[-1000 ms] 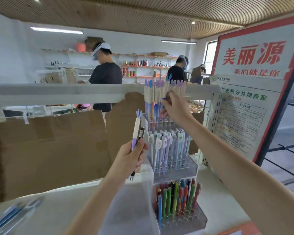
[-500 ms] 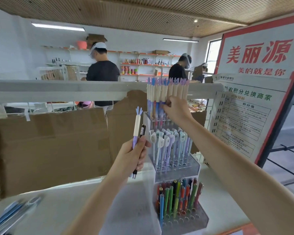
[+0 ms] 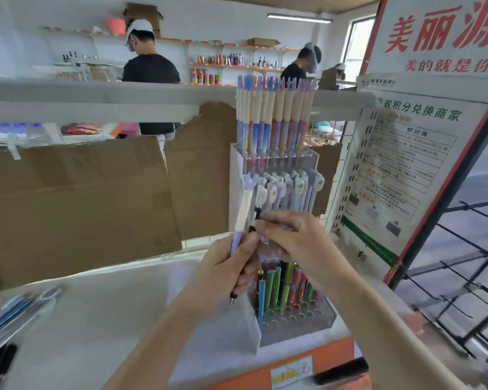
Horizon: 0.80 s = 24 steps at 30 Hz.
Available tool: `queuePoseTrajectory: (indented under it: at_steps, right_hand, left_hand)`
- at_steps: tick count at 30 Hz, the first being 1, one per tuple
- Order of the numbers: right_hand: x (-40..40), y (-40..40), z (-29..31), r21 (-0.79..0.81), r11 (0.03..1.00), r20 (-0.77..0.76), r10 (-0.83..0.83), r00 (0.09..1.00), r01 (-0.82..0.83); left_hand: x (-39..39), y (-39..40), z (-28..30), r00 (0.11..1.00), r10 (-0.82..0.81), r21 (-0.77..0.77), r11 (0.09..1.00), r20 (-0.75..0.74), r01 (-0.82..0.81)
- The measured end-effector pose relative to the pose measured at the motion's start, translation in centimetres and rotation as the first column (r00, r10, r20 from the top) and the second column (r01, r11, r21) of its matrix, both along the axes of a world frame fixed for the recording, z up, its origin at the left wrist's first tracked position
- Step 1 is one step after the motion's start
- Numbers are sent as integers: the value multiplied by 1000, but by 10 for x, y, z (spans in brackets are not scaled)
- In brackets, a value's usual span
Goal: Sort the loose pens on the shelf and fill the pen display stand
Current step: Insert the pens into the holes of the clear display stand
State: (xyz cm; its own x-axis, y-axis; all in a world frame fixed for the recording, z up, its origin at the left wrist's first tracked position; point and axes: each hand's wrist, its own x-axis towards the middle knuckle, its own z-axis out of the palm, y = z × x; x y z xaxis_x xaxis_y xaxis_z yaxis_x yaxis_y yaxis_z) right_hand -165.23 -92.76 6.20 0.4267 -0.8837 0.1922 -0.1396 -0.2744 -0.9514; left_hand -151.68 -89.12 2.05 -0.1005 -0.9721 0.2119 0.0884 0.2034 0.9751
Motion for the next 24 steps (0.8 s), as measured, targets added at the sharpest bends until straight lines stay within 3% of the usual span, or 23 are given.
queuePoseTrajectory:
  at_steps: [7, 11, 16, 21, 24]
  right_hand:
    - [-35, 10, -31, -90, 971, 193, -202, 960, 223]
    - [-50, 15, -56, -236, 928, 30, -289, 957, 288]
    - [-46, 12, -94, -243, 934, -219, -317, 923, 263]
    - [-42, 6, -106, -315, 908, -236, -358, 903, 278]
    - [-43, 4, -114, -265, 927, -297, -339, 893, 264]
  left_hand:
    - [-11, 21, -50, 988, 18, 181, 982, 150, -45]
    - [-5, 19, -65, 976, 94, 219, 966, 195, -137]
    - [-2, 15, -71, 974, 93, 219, 966, 207, -139]
    - [-1, 16, -73, 978, 80, 208, 971, 192, -120]
    - [-1, 17, -74, 982, 89, 228, 965, 169, -127]
